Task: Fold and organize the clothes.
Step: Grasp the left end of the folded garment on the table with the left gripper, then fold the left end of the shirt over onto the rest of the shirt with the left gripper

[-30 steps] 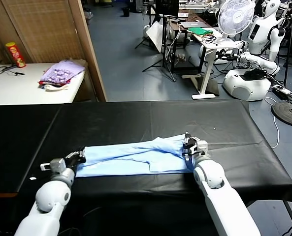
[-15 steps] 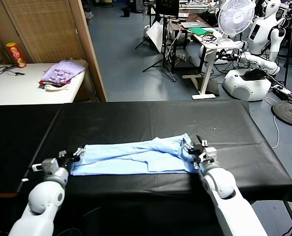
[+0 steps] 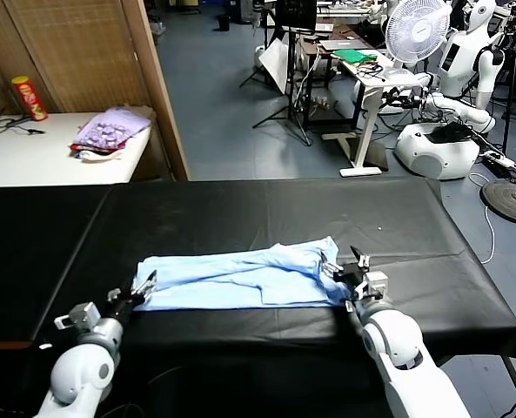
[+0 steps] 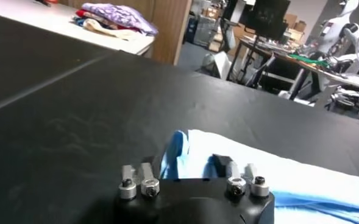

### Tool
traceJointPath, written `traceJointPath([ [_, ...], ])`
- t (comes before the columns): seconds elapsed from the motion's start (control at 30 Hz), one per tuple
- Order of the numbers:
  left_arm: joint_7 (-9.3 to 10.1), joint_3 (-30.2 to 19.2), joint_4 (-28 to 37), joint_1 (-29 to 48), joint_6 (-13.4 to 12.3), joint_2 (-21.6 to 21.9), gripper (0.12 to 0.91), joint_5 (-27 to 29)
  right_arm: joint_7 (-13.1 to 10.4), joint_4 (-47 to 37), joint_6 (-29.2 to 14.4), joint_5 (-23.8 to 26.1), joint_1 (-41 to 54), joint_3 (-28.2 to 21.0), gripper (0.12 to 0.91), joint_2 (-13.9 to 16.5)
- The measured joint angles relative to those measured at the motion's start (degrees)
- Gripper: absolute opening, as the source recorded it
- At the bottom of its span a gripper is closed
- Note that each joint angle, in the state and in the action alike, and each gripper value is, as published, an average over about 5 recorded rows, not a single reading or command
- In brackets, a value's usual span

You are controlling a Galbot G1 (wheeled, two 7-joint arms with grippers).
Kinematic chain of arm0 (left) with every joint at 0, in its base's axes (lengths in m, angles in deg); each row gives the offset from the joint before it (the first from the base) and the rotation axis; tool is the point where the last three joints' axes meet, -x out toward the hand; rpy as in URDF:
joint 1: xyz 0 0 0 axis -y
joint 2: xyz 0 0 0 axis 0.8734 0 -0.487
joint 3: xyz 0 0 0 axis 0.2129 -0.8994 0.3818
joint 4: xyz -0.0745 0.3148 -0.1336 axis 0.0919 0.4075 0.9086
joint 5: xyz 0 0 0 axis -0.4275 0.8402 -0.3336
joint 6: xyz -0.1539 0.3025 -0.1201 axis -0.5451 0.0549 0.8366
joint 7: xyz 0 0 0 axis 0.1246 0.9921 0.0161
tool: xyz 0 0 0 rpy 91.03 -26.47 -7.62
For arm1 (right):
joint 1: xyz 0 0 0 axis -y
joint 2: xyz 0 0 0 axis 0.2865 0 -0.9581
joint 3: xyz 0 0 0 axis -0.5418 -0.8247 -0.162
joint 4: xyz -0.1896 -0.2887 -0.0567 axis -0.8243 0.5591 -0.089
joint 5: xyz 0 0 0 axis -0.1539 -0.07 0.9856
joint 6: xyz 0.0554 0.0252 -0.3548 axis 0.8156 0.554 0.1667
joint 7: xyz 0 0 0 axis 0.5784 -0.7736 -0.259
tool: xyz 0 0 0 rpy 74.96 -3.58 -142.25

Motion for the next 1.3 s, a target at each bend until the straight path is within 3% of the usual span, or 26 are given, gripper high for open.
traceJointPath([
  [0.2,-0.07,-0.6,-1.4,-0.5,0.4,-0.9,0.216,2.8,0.2,-0.1,-0.5,0.0,-0.1,0.3,0.798,-0.4],
  [0.27,-0.21,-1.0,-1.7,-0.3,0.6,-0.9,0.161,4.1,0.1,0.1,-0.4,0.0,-0.1,0.4,0.798,-0.5],
  [0.43,-2.22,-0.6,-1.1,0.2,-2.0,0.2,0.159,11.8,-0.2,1.3,0.1,-0.1,-0.2,0.9,0.798,-0.5],
  [0.57,-3.06,1.6,-0.3,-0.6,-3.9,3.7,0.156,17.9,-0.4,2.3,0.7,-0.1,-0.4,1.0,0.798,-0.7],
  [0.77,-2.39,7.3,0.4,-3.0,-5.2,12.6,0.156,22.7,-0.6,3.9,1.3,0.1,-1.2,0.8,0.798,-1.5],
  [0.9,-0.99,8.2,-2.5,-4.5,-3.5,15.4,0.156,24.0,-0.7,5.1,1.5,0.5,-2.1,0.9,0.798,-1.6],
  [1.03,1.15,5.2,-8.5,-4.0,0.2,13.4,0.156,21.1,-0.9,6.3,1.8,1.2,-3.2,1.6,0.798,-1.5],
  [1.17,3.85,-1.3,-14.1,-2.2,3.7,8.6,0.156,15.3,-1.0,7.7,2.2,1.8,-4.5,2.6,0.798,-1.3],
  [1.3,5.85,-8.6,-15.9,0.7,5.2,3.1,0.156,11.7,-1.1,8.6,2.5,2.2,-5.6,3.5,0.798,-1.1],
])
